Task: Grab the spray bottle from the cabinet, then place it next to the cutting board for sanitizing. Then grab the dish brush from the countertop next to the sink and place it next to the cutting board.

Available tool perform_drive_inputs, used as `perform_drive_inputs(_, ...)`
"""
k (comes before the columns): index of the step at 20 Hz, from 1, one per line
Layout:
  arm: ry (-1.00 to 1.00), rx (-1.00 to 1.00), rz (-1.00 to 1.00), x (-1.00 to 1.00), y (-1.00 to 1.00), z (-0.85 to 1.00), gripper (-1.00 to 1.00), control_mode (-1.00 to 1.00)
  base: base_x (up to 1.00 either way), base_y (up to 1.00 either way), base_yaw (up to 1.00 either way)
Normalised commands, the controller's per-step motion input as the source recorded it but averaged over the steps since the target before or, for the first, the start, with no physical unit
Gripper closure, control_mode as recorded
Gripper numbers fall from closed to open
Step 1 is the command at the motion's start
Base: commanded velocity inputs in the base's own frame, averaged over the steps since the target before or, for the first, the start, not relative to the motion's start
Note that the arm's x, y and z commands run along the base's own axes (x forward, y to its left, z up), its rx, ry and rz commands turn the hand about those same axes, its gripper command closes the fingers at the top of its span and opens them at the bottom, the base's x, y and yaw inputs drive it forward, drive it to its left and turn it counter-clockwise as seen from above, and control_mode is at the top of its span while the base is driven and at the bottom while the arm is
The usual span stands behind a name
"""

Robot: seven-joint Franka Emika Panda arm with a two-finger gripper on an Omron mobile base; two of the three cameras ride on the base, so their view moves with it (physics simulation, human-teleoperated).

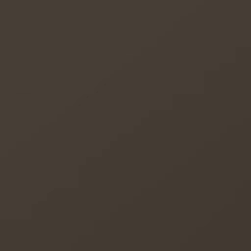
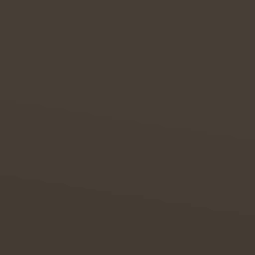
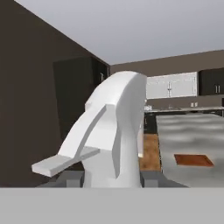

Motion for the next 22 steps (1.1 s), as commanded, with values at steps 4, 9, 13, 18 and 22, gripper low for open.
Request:
perform_drive_inputs(4, 0.0, 0.0, 0.0, 0.0, 0.0, 0.0, 1.0, 1.0, 0.36, 0.64, -0.77)
perform_drive_inputs(9, 0.0, 0.0, 0.0, 0.0, 0.0, 0.0, 1.0, 1.0, 0.28, 0.98, -0.6)
perform_drive_inputs(13, 0.0, 0.0, 0.0, 0.0, 0.0, 0.0, 1.0, 1.0, 0.32, 0.96, -0.63)
perform_drive_inputs(18, 0.0, 0.0, 0.0, 0.0, 0.0, 0.0, 1.0, 1.0, 0.31, 1.0, -0.62)
perform_drive_inputs(22, 0.0, 0.0, 0.0, 0.0, 0.0, 0.0, 1.0, 1.0, 0.12, 1.0, -0.52)
